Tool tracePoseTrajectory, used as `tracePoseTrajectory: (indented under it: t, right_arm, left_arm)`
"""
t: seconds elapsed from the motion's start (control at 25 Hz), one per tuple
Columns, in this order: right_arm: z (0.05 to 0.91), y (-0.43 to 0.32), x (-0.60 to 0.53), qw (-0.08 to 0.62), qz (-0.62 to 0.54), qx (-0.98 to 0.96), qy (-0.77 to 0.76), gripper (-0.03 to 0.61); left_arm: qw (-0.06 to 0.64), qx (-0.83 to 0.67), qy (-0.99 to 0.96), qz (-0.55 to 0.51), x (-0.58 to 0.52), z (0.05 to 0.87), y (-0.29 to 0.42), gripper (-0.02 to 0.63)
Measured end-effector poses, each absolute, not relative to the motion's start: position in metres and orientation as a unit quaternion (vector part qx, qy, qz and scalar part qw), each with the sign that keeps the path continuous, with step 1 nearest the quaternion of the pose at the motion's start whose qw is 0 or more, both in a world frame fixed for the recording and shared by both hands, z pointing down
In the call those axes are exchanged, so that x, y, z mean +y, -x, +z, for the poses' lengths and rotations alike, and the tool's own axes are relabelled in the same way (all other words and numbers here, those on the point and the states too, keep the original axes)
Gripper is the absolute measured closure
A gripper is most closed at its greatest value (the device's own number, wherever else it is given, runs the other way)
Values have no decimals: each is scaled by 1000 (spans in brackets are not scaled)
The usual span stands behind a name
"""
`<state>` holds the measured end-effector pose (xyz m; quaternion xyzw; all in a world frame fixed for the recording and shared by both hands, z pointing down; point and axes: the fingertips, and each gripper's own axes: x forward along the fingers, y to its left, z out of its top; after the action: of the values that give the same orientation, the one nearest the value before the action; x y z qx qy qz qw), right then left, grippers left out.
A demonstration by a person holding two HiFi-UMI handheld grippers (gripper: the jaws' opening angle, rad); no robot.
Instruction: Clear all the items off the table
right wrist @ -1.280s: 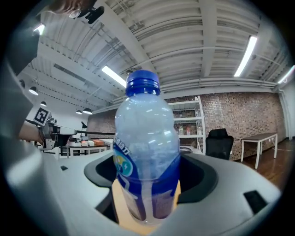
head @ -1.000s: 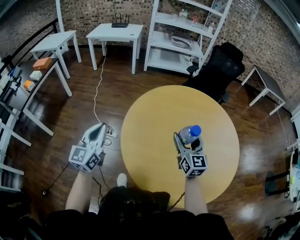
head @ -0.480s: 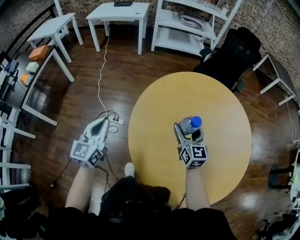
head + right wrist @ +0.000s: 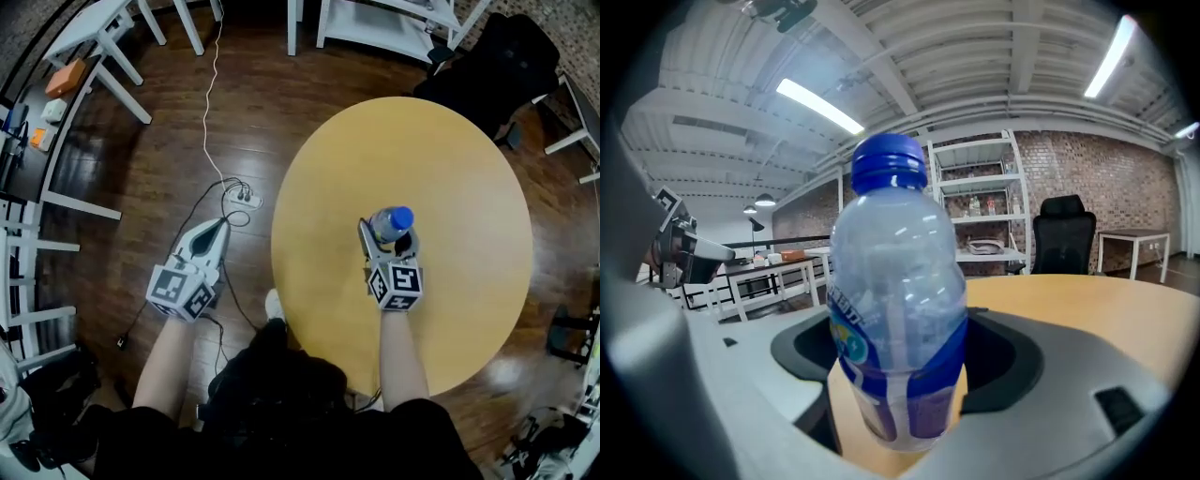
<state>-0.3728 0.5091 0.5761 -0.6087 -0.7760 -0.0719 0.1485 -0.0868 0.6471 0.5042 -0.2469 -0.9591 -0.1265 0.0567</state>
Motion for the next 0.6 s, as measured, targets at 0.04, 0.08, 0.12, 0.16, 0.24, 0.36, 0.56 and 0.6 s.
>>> tracePoseTrajectory:
  t: [0.04,0.08,0.12,0.16,0.24,0.36,0.56,0.6]
  right_arm:
    - [582,374,510,153,-71,-777,606,198]
    - [588,375,511,158,-69,-779,603,198]
    - [592,376,511,161,-69,-780,601,198]
    - [597,376,512,163,-70,-781,599,198]
    - [602,376,511,158,-74,-784,596,198]
    - [603,373,509,142,-71,-791,591,198]
    - [604,368,510,140,-69,-793,589,198]
    - [605,369,509,142,-69,-791,590,196]
  left_arm:
    - [56,-958,246,-133,648,508,87,614]
    - [55,-958,245,-141,648,512,87,614]
    - [56,-957,245,-147,648,516,87,614]
    - [59,-956,245,-150,648,520,87,614]
    - [65,-955,246,-152,649,526,88,614]
    - [63,-953,251,-159,651,531,86,614]
    - [73,-950,255,-166,649,543,76,614]
    - [73,-950,254,-167,649,544,77,614]
